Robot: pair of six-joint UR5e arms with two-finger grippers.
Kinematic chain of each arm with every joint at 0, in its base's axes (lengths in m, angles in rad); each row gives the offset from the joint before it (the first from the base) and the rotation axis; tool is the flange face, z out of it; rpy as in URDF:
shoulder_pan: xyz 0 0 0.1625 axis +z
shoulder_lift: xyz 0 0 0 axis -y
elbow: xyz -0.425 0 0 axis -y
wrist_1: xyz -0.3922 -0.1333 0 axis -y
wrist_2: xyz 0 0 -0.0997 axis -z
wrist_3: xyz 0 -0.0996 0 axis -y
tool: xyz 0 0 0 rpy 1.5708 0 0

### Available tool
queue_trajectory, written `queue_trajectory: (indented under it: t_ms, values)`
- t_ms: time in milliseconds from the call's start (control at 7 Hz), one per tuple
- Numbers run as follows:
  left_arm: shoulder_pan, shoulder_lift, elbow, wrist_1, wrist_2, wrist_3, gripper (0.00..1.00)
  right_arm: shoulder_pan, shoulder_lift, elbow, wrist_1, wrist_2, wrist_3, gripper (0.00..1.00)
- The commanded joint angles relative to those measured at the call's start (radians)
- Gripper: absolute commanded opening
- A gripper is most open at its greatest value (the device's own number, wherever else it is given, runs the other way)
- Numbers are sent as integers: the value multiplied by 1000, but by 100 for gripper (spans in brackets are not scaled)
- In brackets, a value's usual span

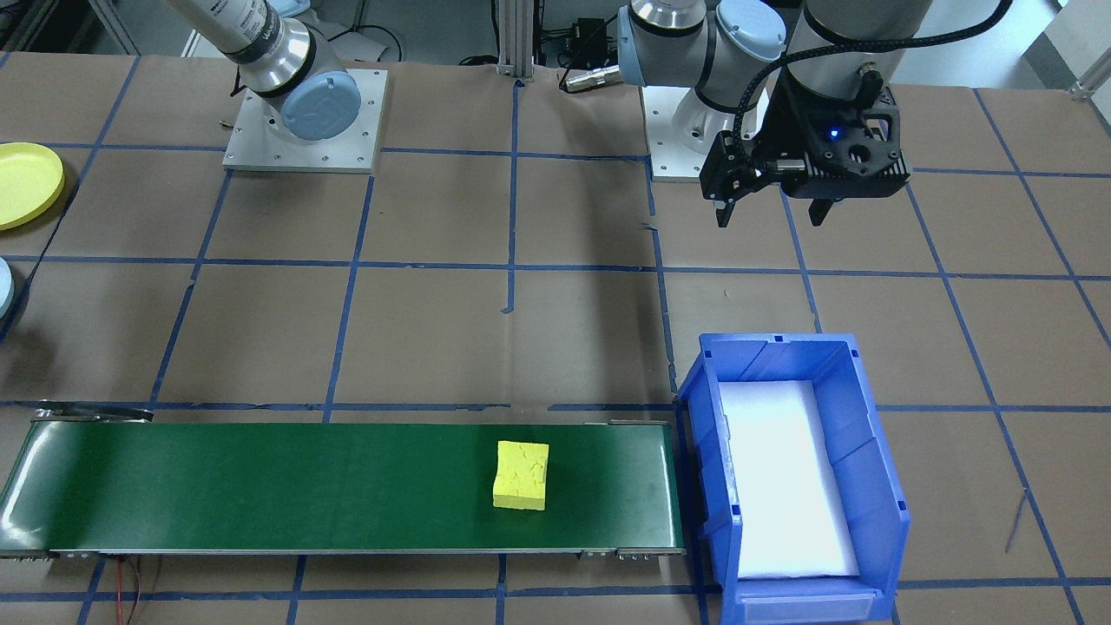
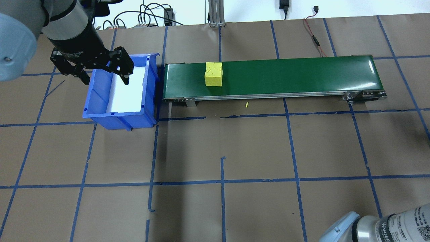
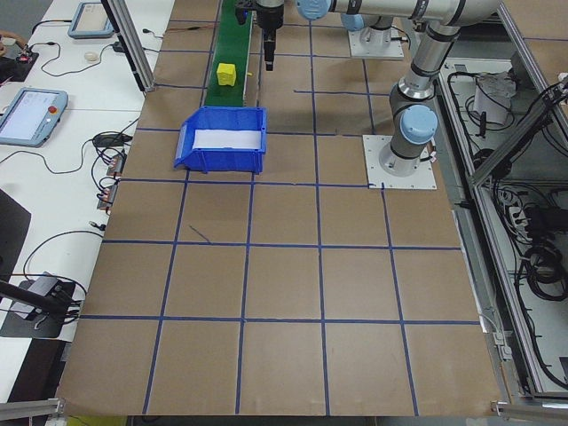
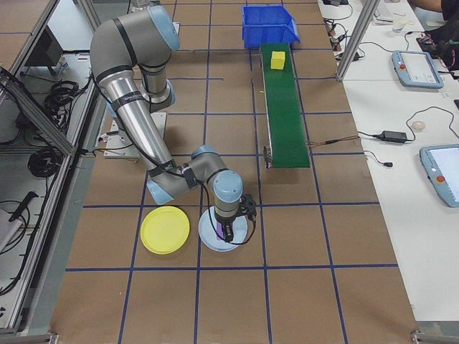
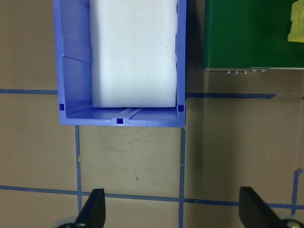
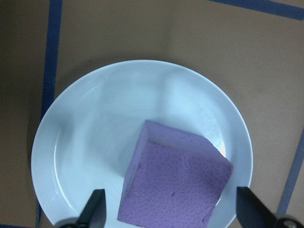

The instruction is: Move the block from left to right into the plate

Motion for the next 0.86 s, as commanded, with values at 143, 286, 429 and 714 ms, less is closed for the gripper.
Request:
queue_trajectory:
  t_ms: [143,286,429,714]
  values:
    - [40,14,-4,-5,-72,9,100,206,-109,-5,102,6,271,100]
    - [40,16,-4,-8,-72,6,100,351,-143,-9,133,6,436,100]
    - [42,17,-3,-18,-74,1,100,453,-163,-18,136,6,552,100]
    - [45,34,2,-72,-59,-13,100,633,-163,-53,145,59,781,100]
